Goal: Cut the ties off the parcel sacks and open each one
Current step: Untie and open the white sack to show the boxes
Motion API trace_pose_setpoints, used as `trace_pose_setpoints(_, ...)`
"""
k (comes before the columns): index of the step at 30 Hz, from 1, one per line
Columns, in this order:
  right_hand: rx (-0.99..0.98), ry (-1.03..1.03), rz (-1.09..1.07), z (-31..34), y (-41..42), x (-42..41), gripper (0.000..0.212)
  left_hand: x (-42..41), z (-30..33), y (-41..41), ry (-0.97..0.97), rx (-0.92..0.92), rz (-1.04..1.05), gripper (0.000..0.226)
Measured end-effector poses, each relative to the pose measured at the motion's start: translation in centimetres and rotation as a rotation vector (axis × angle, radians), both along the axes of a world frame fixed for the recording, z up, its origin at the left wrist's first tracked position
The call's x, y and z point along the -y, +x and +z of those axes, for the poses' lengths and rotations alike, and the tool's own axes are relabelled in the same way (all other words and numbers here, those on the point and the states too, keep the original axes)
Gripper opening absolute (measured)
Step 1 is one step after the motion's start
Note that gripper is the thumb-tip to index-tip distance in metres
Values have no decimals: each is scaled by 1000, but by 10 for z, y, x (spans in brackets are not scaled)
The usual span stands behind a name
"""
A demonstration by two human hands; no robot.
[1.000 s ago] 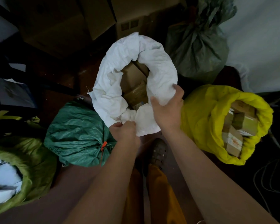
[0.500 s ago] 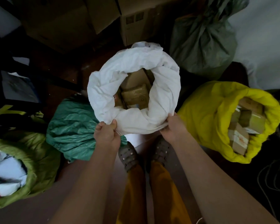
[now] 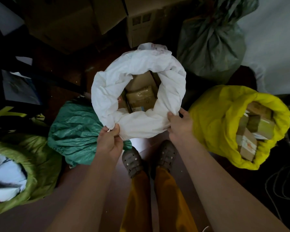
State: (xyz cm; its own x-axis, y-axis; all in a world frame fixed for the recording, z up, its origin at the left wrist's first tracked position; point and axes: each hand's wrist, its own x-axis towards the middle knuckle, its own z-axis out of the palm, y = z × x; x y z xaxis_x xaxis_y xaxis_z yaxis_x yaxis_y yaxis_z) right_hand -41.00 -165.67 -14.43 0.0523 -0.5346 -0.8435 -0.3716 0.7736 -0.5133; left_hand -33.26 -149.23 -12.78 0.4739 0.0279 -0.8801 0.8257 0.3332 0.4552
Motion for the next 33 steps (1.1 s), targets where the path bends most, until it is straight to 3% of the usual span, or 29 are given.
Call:
trace_pose_setpoints(2,134,134,-90,0,-8,-1,49,2,1,0,145,-11,-92,14)
trace_pose_setpoints(5,217,194,-151,0,-16,-6,47,9,-3,-6,618,-103,-371,5)
trace_pose_setpoints(7,228,202,-187,1,-19,-7,45,20,-4,-8,745,-252,-402,35)
trace_pose_setpoints(10,248,204,-175,2,-18,-8,44,49,8,-9,667,-368,-353,85)
trace_pose_setpoints(12,243,215,-150,1,-17,-8,44,64,15,-14,726,-384,-444,112)
trace_pose_setpoints(13,239,221,-131,1,-17,-7,44,68,12,-17,716,-376,-436,110)
trace_pose_setpoints(17,300,299,-104,-2,-23,-5,44,65,-8,-22,373,-281,-207,47)
trace_pose_setpoints(18,330,331,-111,-3,-26,-4,42,64,-11,-23,281,-275,-136,42)
trace_pose_setpoints(20,371,362,-121,-6,-30,-3,41,58,-10,-29,82,-186,-22,49)
trace_pose_setpoints(23,313,341,-112,-9,-30,-2,42,47,-13,-38,-80,-95,-46,53)
trace_pose_setpoints(26,93,226,37,-11,-27,-5,45,41,-18,-37,-100,-80,-97,53)
trace_pose_setpoints(29,-100,-20,214,-6,-20,-3,50,41,-18,-34,-107,-98,-110,52)
trace_pose_setpoints(33,-200,-238,357,-3,-2,-1,81,39,-17,-33,-142,-85,-145,47)
